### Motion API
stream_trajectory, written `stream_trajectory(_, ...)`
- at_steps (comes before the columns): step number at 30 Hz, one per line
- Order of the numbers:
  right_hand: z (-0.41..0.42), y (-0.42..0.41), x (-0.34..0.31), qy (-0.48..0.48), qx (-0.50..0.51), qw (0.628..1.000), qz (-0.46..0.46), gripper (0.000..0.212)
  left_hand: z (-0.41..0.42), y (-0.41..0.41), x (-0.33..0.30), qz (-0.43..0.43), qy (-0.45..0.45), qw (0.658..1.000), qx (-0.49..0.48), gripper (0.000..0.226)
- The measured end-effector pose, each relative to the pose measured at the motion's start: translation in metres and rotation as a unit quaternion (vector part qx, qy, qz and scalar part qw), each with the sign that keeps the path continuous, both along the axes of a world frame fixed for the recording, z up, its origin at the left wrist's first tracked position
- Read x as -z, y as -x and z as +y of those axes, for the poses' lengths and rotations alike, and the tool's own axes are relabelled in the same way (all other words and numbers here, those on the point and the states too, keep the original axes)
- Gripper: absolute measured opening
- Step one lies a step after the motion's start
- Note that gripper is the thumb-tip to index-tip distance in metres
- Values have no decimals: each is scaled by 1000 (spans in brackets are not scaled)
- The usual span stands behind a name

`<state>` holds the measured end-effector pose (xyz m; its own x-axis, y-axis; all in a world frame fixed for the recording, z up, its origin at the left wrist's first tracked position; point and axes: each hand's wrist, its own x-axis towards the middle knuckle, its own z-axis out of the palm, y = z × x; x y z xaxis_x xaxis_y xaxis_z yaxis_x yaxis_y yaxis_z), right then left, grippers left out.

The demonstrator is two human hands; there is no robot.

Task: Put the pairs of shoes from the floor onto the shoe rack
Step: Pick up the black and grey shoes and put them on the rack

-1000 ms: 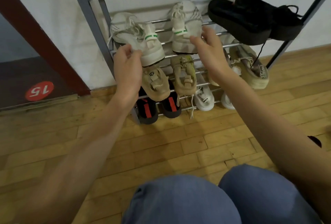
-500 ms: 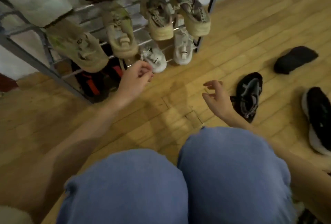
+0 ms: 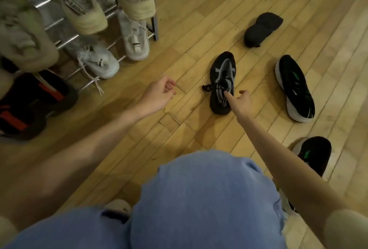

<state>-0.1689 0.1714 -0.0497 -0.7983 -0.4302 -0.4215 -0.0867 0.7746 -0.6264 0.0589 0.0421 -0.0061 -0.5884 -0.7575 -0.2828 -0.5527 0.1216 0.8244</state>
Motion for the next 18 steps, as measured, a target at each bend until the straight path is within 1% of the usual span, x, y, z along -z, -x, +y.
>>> stream_trajectory(1, -3, 2, -2, 10, -4, 1000, 6, 78, 4, 1, 3, 0, -4, 1000, 1, 19)
stream_trajectory(2, -5, 3, -5, 12, -16, 1000, 16, 74, 7, 2, 7, 2, -10, 1000, 1, 19)
stream_trajectory(3, -8, 6, -7, 10, -32, 999, 30, 65, 10, 2, 9, 0, -16, 1000, 0, 18)
stream_trajectory(5, -12, 8, -13, 0, -62, 997, 49, 42, 14, 2, 15, 1, -36, 999, -4, 16)
stream_trajectory(6, -13, 10, -16, -2, -65, 997, 47, 31, 15, 2, 17, 4, -48, 999, -10, 17)
stream_trajectory(7, -13, 13, -18, 0, -62, 997, 36, 25, 17, 2, 18, 8, -62, 998, -19, 18)
stream_trajectory(10, -12, 17, -23, 38, -22, 998, -41, 19, 23, 6, 23, 17, -115, 992, -51, 16)
stream_trajectory(13, -9, 9, -19, 94, 62, 987, -118, 12, 33, 11, 27, 14, -186, 980, -70, 11)
stream_trajectory(14, -6, 4, -16, 112, 96, 978, -151, 11, 37, 13, 28, 8, -213, 975, -65, 5)
stream_trajectory(15, -4, -1, -14, 128, 125, 966, -185, 10, 41, 14, 28, -2, -235, 971, -55, 16)
stream_trajectory(16, -1, -8, -12, 141, 146, 955, -217, 10, 44, 16, 29, -8, -263, 964, -43, 34)
stream_trajectory(17, 2, -15, -11, 155, 160, 943, -246, 11, 47, 17, 29, -9, -297, 954, -31, 47)
stream_trajectory(18, 5, -23, -11, 168, 168, 934, -266, 13, 50, 19, 29, -6, -328, 944, -22, 53)
